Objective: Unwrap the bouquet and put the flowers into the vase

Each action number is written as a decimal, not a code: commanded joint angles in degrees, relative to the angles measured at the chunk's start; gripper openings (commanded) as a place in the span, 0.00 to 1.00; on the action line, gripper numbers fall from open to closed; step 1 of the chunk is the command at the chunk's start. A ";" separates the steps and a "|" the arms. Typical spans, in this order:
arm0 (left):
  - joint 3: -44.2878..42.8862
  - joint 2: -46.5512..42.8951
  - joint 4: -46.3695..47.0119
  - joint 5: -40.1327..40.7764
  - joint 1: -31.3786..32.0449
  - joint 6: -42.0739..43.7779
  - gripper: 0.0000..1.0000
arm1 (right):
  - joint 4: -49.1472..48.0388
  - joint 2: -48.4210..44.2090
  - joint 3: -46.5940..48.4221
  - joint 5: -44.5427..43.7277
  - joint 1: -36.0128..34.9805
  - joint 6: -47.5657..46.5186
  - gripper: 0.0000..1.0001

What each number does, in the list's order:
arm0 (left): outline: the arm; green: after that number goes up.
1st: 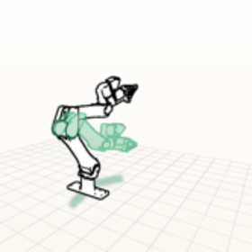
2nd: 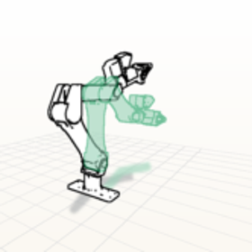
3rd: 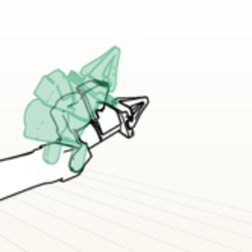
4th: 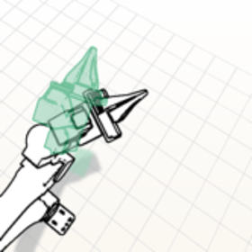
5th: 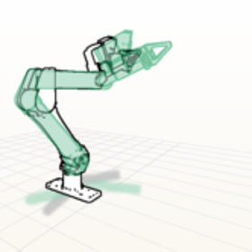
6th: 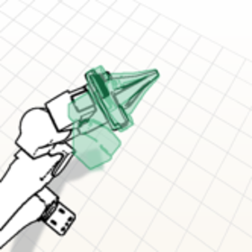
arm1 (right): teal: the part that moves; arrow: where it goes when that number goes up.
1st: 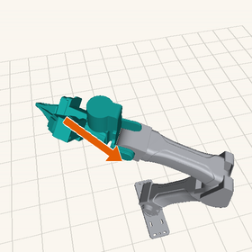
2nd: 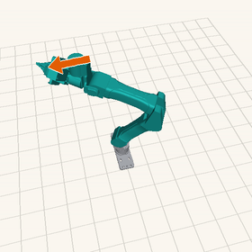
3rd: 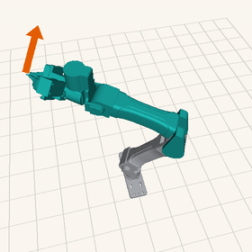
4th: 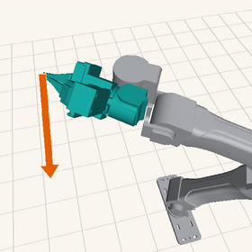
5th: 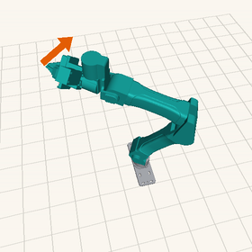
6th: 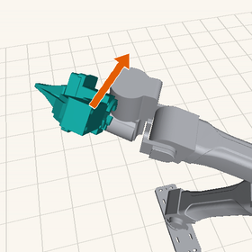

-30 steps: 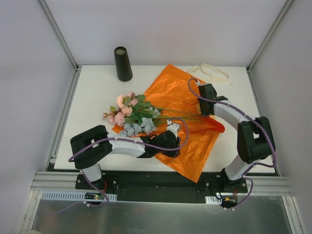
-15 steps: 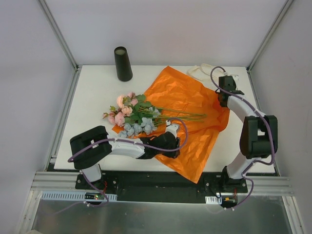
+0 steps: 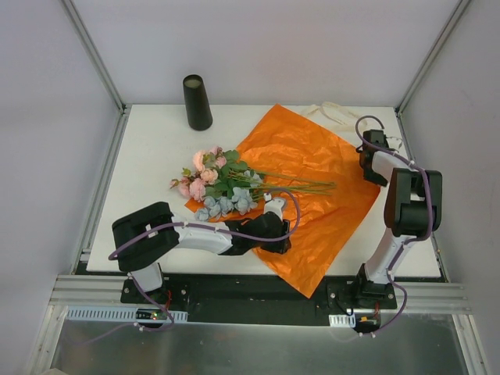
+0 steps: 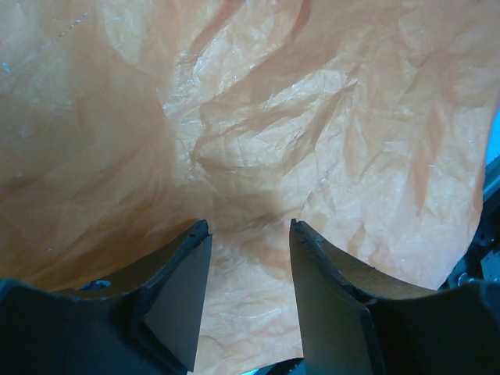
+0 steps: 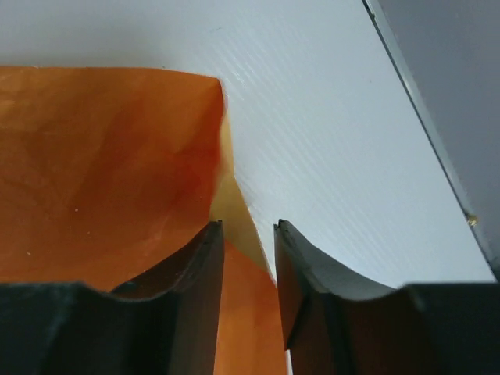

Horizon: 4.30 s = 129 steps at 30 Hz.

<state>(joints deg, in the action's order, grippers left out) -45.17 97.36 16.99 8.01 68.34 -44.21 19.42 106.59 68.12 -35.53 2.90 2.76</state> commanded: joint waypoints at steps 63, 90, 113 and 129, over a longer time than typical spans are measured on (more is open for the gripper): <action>-5.72 -53.77 -51.18 13.61 -30.72 25.13 0.96 | 8.70 0.37 6.15 63.57 -22.41 -47.50 0.40; -7.83 -51.31 -50.66 9.14 -30.81 13.99 0.92 | 6.95 -16.23 -0.79 70.24 -23.99 -50.94 0.00; -6.68 -17.92 -14.19 3.50 -30.81 -32.26 0.68 | -6.68 -27.48 -12.31 70.07 -28.38 -30.63 0.00; -9.94 -6.48 -11.99 4.03 -31.95 -36.92 0.53 | -6.94 -30.12 -13.97 70.68 -28.74 -29.92 0.00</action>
<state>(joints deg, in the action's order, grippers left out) -53.23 90.37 2.55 12.08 37.04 -78.52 14.50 79.37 54.57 33.28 -25.43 -27.66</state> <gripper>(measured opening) 0.562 0.030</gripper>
